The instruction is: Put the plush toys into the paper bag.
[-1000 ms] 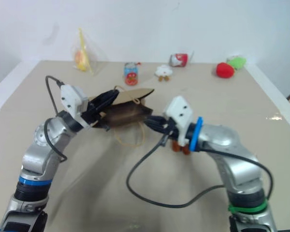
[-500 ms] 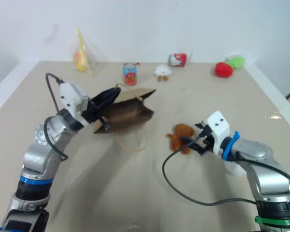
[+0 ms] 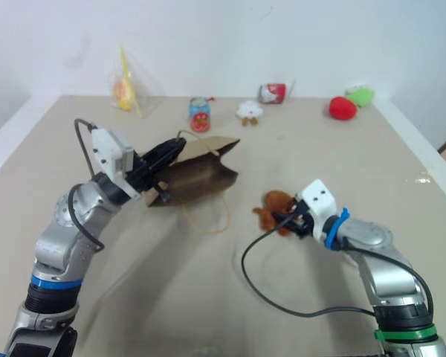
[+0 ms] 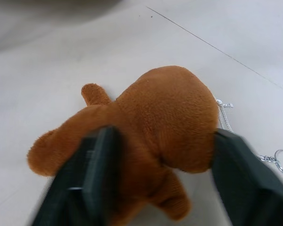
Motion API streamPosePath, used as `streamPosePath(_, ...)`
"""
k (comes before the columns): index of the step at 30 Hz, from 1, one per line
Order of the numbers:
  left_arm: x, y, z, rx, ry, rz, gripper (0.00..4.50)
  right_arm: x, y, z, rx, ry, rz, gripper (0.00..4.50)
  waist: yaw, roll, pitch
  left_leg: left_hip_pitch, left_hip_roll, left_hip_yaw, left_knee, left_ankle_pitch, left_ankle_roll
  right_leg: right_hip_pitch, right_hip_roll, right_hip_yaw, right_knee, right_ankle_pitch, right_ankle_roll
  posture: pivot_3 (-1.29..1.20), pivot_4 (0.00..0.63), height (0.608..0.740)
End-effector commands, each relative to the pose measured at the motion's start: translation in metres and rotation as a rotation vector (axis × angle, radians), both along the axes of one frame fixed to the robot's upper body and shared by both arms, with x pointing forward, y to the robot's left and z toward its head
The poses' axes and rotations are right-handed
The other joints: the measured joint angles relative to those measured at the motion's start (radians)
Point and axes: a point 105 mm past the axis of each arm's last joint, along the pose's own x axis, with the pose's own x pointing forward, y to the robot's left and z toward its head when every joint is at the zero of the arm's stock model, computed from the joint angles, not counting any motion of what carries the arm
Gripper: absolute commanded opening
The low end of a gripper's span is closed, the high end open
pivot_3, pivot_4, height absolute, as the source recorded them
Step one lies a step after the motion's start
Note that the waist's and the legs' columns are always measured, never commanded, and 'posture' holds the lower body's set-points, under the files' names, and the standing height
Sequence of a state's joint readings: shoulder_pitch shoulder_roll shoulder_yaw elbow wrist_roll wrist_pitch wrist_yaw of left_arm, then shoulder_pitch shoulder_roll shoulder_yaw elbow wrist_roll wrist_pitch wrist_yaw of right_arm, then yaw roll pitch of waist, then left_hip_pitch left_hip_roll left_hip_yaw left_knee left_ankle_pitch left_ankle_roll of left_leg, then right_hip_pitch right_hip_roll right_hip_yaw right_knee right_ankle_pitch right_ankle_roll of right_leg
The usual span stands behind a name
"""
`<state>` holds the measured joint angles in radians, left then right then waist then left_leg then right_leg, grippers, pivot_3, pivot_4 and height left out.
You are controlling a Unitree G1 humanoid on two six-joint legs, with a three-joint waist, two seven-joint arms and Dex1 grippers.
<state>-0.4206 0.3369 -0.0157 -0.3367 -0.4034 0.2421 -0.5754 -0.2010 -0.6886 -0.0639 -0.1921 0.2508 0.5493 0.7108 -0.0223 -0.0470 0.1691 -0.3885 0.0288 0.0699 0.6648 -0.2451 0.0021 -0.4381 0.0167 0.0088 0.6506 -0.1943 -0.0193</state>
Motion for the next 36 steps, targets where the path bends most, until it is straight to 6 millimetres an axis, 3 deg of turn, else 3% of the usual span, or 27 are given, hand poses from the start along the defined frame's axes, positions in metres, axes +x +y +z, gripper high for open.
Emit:
streamPosePath(1, -0.007, 0.004, 0.013, -0.012, -0.052, 0.004, 0.0, 0.002, 0.006, 0.005, 0.005, -0.024, 0.019, 0.99, -0.001, 0.0, 0.0, 0.0, 0.0, 0.0, 0.0, 0.0, 0.0, 0.0, 0.0, 0.0, 0.0, 0.0, 0.0, 0.0, 0.15, 0.74)
streamPosePath(2, -0.006, 0.004, 0.013, -0.011, -0.051, 0.005, 0.0, 0.002, 0.006, 0.009, 0.005, -0.038, 0.027, 0.69, -0.001, 0.0, 0.0, 0.0, 0.0, 0.0, 0.0, 0.0, 0.0, 0.0, 0.0, 0.001, 0.0, 0.0, 0.0, 0.0, 0.15, 0.74)
streamPosePath(3, -0.006, 0.004, 0.013, -0.011, -0.05, 0.005, 0.0, 0.002, 0.005, 0.013, 0.004, -0.049, 0.033, 0.69, -0.001, 0.0, 0.0, 0.001, 0.0, 0.001, 0.0, 0.0, 0.001, 0.0, 0.0, 0.001, 0.0, 0.0, 0.0, 0.0, 0.15, 0.74)
streamPosePath(4, -0.006, 0.004, 0.013, -0.01, -0.048, 0.006, 0.0, 0.002, 0.006, 0.023, -0.001, -0.071, 0.051, 0.17, -0.002, 0.0, 0.0, 0.001, 0.0, 0.001, 0.0, 0.001, 0.001, 0.0, 0.001, 0.001, 0.0, 0.001, 0.001, 0.0, 0.15, 0.74)
streamPosePath(5, -0.006, 0.004, 0.012, -0.009, -0.047, 0.007, 0.0, 0.001, 0.006, 0.037, 0.007, -0.099, 0.071, 0.08, -0.002, 0.0, 0.0, 0.001, 0.0, 0.002, 0.0, 0.001, 0.001, 0.0, 0.001, 0.002, 0.0, 0.001, 0.001, 0.0, 0.15, 0.74)
streamPosePath(9, -0.005, 0.005, 0.011, -0.008, -0.041, 0.011, 0.0, -0.006, 0.02, 0.086, 0.096, -0.169, 0.185, 0.08, -0.001, 0.0, 0.0, 0.001, 0.001, 0.003, 0.0, 0.001, 0.001, -0.001, 0.001, 0.003, 0.0, 0.001, 0.001, 0.0, 0.15, 0.74)
streamPosePath(12, -0.004, 0.004, 0.01, -0.005, -0.042, 0.015, 0.0, -0.019, 0.047, 0.121, 0.206, -0.18, 0.324, 0.08, -0.002, 0.001, 0.001, -0.001, 0.001, 0.006, -0.001, 0.001, 0.001, -0.003, 0.001, 0.006, 0.0, 0.002, 0.001, 0.0, 0.15, 0.74)
streamPosePath(14, -0.003, 0.003, 0.01, -0.003, -0.047, 0.021, 0.0, -0.029, 0.068, 0.13, 0.252, -0.151, 0.41, 0.08, 0.001, 0.001, 0.001, -0.001, 0.001, 0.006, -0.002, 0.001, 0.001, -0.003, 0.001, 0.006, -0.001, 0.002, 0.001, 0.0, 0.15, 0.74)
streamPosePath(19, -0.003, 0.0, 0.011, 0.0, -0.062, 0.026, 0.0, -0.044, 0.111, 0.12, 0.308, -0.055, 0.525, 0.08, 0.001, 0.001, 0.001, -0.002, 0.001, 0.006, -0.005, 0.0, 0.001, -0.004, 0.001, 0.006, -0.003, 0.002, 0.001, 0.0, 0.15, 0.74)
streamPosePath(24, -0.004, -0.001, 0.012, 0.001, -0.072, 0.034, 0.0, -0.045, 0.135, 0.115, 0.311, -0.025, 0.578, 0.08, 0.0, 0.001, 0.001, -0.003, -0.001, 0.007, -0.005, 0.0, 0.001, -0.004, -0.001, 0.007, -0.004, 0.002, 0.001, 0.0, 0.15, 0.74)
streamPosePath(31, 0.002, 0.007, 0.013, 0.002, -0.076, 0.087, 0.0, -0.04, 0.134, 0.11, 0.261, -0.009, 0.58, 0.08, 0.001, 0.001, 0.001, -0.003, 0.0, 0.006, -0.005, 0.0, 0.001, -0.004, -0.001, 0.006, -0.004, 0.002, 0.001, 0.0, 0.15, 0.74)
streamPosePath(36, -0.004, 0.001, 0.013, 0.011, -0.078, 0.049, 0.0, -0.03, 0.149, 0.107, 0.253, -0.02, 0.589, 0.08, 0.0, 0.001, 0.001, -0.003, 0.0, 0.007, -0.005, 0.0, 0.001, -0.004, -0.001, 0.006, -0.004, 0.002, 0.001, 0.0, 0.15, 0.74)
